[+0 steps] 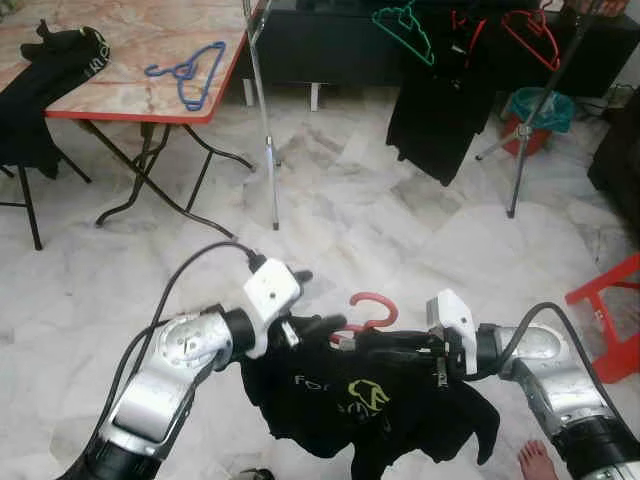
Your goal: Hang hanger
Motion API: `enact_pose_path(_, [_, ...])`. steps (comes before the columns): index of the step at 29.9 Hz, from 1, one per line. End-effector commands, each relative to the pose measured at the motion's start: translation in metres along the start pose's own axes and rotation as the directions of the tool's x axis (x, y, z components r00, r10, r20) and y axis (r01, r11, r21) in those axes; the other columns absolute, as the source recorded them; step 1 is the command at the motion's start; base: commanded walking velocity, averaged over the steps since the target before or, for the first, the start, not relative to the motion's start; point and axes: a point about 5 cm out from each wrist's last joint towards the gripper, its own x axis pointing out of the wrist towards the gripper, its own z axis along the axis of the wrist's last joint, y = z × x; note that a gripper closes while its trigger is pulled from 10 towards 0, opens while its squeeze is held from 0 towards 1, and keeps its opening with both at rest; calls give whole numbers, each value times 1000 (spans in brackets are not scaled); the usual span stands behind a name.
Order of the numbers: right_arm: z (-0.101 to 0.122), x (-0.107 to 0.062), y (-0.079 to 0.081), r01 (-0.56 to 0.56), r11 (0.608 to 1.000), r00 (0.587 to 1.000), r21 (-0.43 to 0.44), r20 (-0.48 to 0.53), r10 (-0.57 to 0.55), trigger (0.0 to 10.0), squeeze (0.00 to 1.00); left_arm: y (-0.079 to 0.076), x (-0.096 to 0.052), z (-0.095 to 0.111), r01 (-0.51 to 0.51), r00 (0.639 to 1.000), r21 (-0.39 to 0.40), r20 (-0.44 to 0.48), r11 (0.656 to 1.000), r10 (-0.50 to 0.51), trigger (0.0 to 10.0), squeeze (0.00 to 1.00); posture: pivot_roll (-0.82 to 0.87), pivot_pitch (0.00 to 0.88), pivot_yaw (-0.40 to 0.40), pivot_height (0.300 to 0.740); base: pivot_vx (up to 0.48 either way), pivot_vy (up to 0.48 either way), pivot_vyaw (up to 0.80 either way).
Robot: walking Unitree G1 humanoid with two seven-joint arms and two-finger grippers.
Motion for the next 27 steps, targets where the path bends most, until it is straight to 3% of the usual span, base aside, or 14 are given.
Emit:
enact_pose_path(1, [3, 1, 0, -8, 1000, 1000, -25, 1, 8, 10000, 0, -3, -1, 3, 23, 1000, 1, 5, 1000, -23, 10000, 0, 58, 108, -32, 740, 0, 0, 0])
enact_pose_path(12, [7, 4, -2, -11, 999, 1000, -39, 1, 11, 10000, 0, -21, 2, 1, 152, 988, -27, -13, 988, -152, 9961, 0, 55, 108, -33, 740, 0, 0, 0])
enact_pose_path(17, [10, 3, -3, -15, 998, 1000, -53, 4, 15, 10000, 0, -20, 6, 1, 130, 991, -7, -12, 992, -130, 9843, 0, 56, 106, -34, 740, 0, 0, 0])
enact_pose_path(22, [12, 4, -3, -22, 998, 1000, -60, 8, 22, 10000, 0, -19, 12, 3, 93, 996, 22, -1, 995, -93, 8471, 0, 54, 106, -34, 740, 0, 0, 0])
enact_pose_path(27, [13, 6, -1, -30, 998, 999, -64, 11, 31, 10000, 0, -22, 15, 5, 101, 995, 20, 9, 995, -101, 7843, 0, 54, 105, -34, 740, 0, 0, 0])
